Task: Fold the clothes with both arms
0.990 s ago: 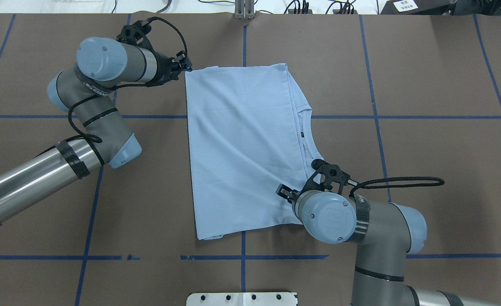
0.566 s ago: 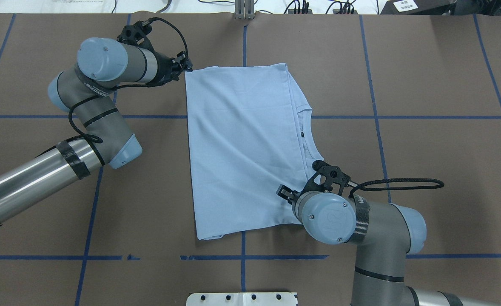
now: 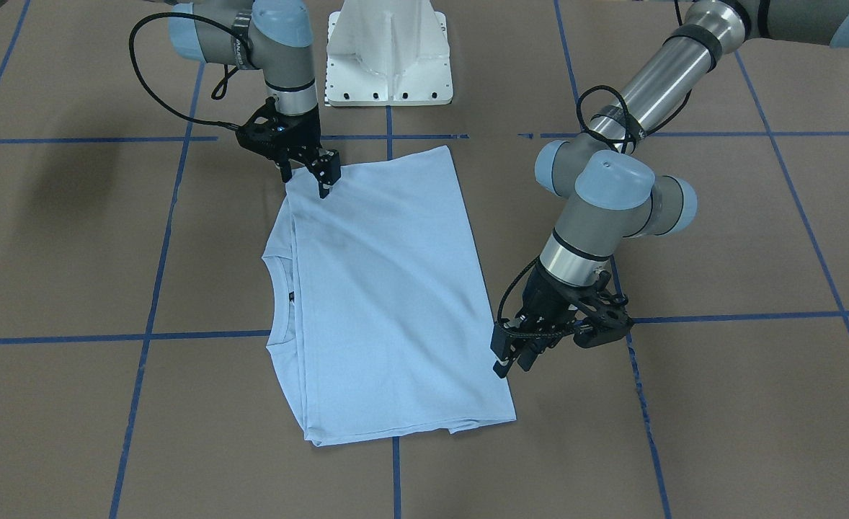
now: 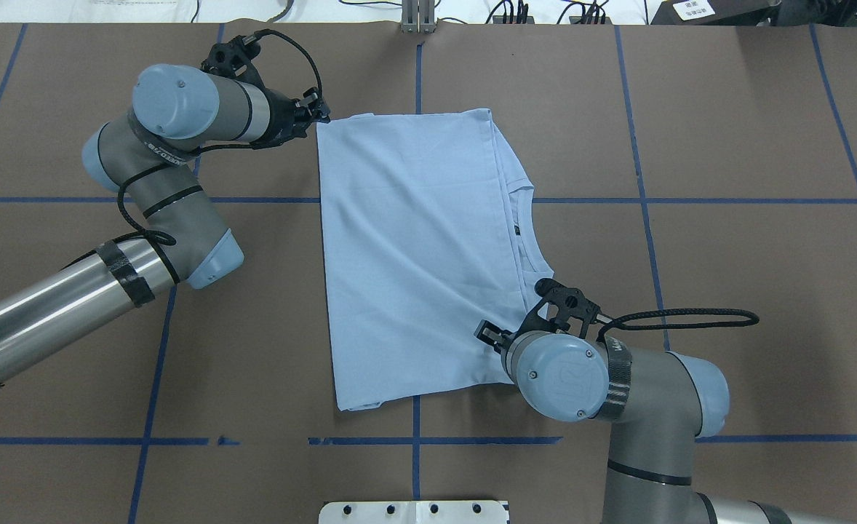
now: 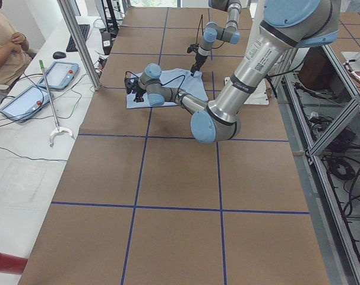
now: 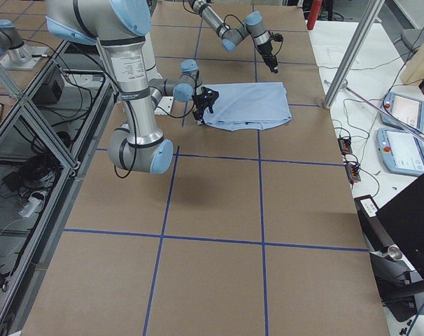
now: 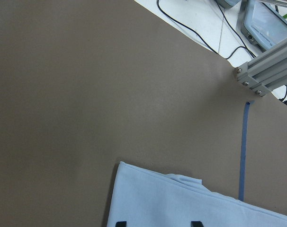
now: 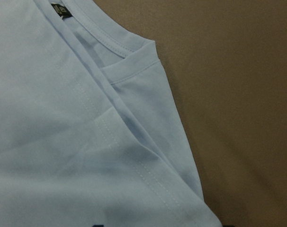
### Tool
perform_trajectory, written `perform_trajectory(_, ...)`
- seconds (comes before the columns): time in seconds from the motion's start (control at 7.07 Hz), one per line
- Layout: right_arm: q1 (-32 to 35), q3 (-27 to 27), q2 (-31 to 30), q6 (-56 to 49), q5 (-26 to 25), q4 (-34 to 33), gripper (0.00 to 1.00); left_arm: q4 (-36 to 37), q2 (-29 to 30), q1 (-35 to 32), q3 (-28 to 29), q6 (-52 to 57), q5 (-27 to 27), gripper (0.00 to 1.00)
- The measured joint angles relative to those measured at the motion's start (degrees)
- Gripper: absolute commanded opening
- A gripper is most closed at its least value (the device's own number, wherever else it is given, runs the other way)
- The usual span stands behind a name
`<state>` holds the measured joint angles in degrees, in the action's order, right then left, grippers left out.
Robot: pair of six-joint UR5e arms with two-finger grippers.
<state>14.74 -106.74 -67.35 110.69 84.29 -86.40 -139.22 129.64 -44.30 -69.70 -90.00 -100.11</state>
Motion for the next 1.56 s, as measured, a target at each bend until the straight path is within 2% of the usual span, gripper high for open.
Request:
perform_trajectory(0.14,0.0,0.2,0.1,0.4,0.0,0.0,0.00,0.0,0.0,0.0,0.0,0.0,0.0,0.55)
perform_trajectory(1.13,-0.2,-0.6,0.2,1.2,2.3,0.0,0.00,0.0,0.0,0.1,-0.1,0.0,0.0,0.55)
perform_trajectory(1.27,-0.2,-1.3,0.3,1.2,2.4,-0.2,0.00,0.1,-0.3,0.3,-1.6,-0.4,-0.1,0.55)
perform_trajectory(1.56,-0.1,-3.1,0.0,1.4,2.5,-0.6,0.00,0.6,-4.0,3.3,-9.7,-5.0,-0.3,0.55)
